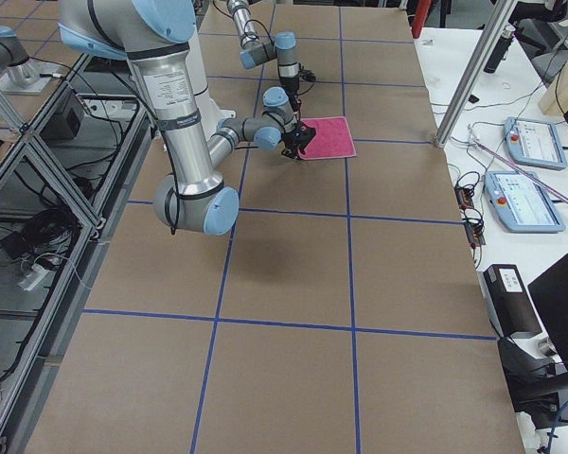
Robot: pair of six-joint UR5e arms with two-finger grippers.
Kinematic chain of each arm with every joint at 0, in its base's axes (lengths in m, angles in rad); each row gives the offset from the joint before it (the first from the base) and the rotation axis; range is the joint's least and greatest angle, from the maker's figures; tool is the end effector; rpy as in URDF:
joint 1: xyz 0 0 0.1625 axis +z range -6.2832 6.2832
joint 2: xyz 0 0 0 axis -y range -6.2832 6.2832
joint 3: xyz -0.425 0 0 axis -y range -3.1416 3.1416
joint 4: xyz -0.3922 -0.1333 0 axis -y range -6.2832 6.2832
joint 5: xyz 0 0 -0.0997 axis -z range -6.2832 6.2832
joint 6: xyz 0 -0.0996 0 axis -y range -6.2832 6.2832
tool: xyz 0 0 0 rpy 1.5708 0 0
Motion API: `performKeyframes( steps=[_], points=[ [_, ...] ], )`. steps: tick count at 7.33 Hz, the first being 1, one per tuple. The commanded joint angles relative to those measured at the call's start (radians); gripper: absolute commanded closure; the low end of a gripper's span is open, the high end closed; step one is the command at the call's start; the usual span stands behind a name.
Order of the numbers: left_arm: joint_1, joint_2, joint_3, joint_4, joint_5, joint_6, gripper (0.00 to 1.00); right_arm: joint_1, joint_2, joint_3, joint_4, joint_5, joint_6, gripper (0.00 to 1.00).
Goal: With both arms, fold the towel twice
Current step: 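Close the right gripper on the towel's near corner while the left gripper holds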
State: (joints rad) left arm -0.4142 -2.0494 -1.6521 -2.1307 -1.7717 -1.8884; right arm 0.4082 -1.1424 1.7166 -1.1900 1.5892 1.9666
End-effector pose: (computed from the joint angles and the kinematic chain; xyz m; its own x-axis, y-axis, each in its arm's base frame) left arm 0.5579 -0.3692 0.2843 0.3072 -0.4693 -0.8278 0.3431 0.8660 -0.3637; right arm -0.5396 -0.3766 0.3122 0.3415 0.5677 0.7491 -0.5579 0.7638 -0.3245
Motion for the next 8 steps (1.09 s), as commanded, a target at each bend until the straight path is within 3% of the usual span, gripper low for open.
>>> performKeyframes(
  steps=[1, 5, 8],
  points=[
    [0.0, 0.0, -0.001, 0.0, 0.0, 0.0, 1.0, 0.004, 0.004, 0.0, 0.0, 0.0, 0.0, 0.68],
    [0.0, 0.0, -0.005, 0.0, -0.002, 0.0, 1.0, 0.006, 0.006, -0.008, 0.0, 0.0, -0.009, 0.61],
    [0.0, 0.0, -0.005, 0.0, -0.002, 0.0, 1.0, 0.006, 0.006, -0.008, 0.0, -0.002, -0.008, 0.7]
  ],
)
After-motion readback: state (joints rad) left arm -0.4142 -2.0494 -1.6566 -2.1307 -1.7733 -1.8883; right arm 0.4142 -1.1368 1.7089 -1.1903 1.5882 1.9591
